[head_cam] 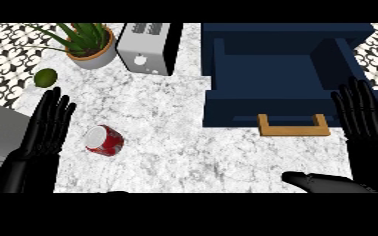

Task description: Pick up the can, place it into the drawer and close the drawer

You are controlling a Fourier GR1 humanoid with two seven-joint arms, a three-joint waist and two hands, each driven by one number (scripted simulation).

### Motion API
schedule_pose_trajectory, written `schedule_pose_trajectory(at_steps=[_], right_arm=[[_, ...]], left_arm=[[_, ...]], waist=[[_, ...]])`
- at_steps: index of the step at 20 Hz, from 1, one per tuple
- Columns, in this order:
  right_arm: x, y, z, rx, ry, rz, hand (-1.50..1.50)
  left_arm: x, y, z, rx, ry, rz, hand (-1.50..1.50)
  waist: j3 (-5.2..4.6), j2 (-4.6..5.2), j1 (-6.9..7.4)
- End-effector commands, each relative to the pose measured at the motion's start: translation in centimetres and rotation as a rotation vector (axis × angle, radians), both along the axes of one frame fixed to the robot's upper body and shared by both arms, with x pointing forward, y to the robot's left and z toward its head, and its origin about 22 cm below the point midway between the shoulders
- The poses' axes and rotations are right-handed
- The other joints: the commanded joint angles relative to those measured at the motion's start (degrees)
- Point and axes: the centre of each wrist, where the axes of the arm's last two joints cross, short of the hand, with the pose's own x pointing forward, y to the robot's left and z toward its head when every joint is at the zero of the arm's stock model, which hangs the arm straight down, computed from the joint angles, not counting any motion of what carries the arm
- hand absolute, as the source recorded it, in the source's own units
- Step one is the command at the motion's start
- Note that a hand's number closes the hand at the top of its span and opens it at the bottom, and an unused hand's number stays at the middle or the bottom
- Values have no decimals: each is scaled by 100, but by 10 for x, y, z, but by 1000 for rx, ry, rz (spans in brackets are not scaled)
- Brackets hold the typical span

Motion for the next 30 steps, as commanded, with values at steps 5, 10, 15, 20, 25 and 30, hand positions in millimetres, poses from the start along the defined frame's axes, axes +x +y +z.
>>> schedule_pose_trajectory(at_steps=[5,10,15,20,25,30], right_arm=[[-7,-25,-14,16,25,-1,-150],[-17,-22,-26,4,34,-12,-150],[-32,-21,-25,-32,46,0,-150],[-20,-20,-30,-3,21,-36,-150],[-35,-34,-34,-6,29,-27,-150],[-13,-39,-30,-14,33,-30,-150]], left_arm=[[-10,9,9,-48,67,35,-150],[2,5,-4,-33,62,78,-150],[3,3,-9,-26,97,114,-150],[25,23,-24,-63,104,115,-150],[20,15,-30,-48,100,114,-150],[36,34,-77,-50,96,133,-150]], waist=[[-4,1,0],[-5,2,-7],[-5,0,-13],[-6,7,-2],[-4,1,-8],[-6,7,0]])
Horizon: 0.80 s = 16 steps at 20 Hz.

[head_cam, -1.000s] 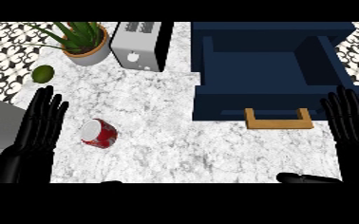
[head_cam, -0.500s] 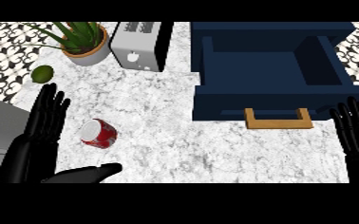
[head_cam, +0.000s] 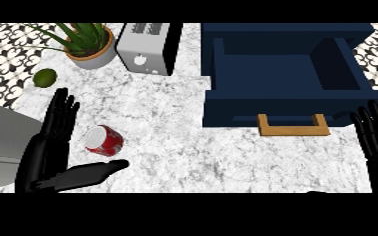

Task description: Pick up the can, place it into the drawer and close the drawer

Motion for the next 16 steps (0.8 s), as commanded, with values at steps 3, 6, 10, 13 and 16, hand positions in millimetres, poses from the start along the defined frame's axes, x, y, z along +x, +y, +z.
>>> schedule_pose_trajectory(at_steps=[3,6,10,13,16], right_arm=[[-4,-5,-32,1,9,6,-150],[13,-19,-9,-7,6,4,-150],[3,-9,-11,-6,-7,1,-150],[-3,-20,3,-18,-4,1,-150],[17,1,-13,-2,-8,18,-150]], left_arm=[[-6,5,-14,-9,30,20,-150],[20,15,-49,-6,16,34,-150],[-14,11,-55,2,44,55,-150],[1,7,-75,14,31,78,-150],[6,40,-81,18,30,85,-150]], waist=[[2,-2,7],[-1,6,-3],[0,-2,11],[0,-1,-5],[-1,3,8]])
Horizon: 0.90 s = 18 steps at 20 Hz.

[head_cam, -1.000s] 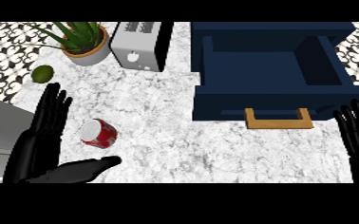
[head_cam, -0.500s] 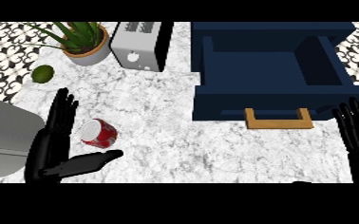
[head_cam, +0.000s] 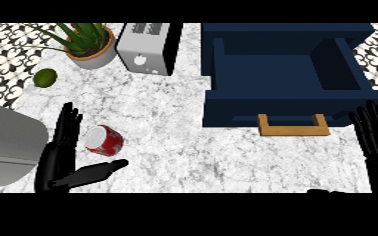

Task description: Pick up the can, place it into the drawer and close the drawer

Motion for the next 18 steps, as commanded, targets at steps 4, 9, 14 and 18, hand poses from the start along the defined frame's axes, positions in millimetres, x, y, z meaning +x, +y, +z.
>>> schedule_pose_trajectory(at_steps=[4,9,14,18], right_arm=[[-5,-10,20,19,3,-21,-150],[-15,-5,4,22,-11,-12,-150],[-2,19,2,12,-15,-4,-150],[-9,4,2,2,-21,-17,-150]], left_arm=[[-3,22,-29,-4,35,15,-150],[-6,58,-34,5,21,23,-150],[-11,47,-58,11,48,19,-150],[0,48,-63,-1,54,23,-150]], waist=[[-1,0,-6],[0,0,-9],[0,1,1],[0,0,-12]])
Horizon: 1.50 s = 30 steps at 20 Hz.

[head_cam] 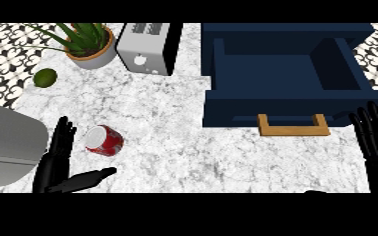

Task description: Pick up the can, place it into the drawer and close the drawer

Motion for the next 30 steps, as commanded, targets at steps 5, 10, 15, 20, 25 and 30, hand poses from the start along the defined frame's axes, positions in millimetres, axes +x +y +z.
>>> schedule_pose_trajectory(at_steps=[5,10,15,20,25,30], right_arm=[[6,-13,5,11,-10,-1,-150],[-11,-2,7,-3,-18,6,-150],[-4,-6,12,8,-13,2,-150],[-9,8,10,15,7,-5,-150],[-18,0,13,3,-3,-8,-150],[-14,-12,19,-2,-12,-5,-150]], left_arm=[[-9,14,-19,-34,42,11,-150],[-1,18,-46,-29,39,31,-150],[15,9,-35,-55,21,14,-150],[12,25,-31,-32,37,13,-150],[25,-7,-56,-47,26,2,-150],[51,21,-33,-49,34,-3,-150]], waist=[[1,-1,2],[0,0,-18],[1,-1,-6],[1,-3,-2],[1,-1,-17],[1,-1,-18]])
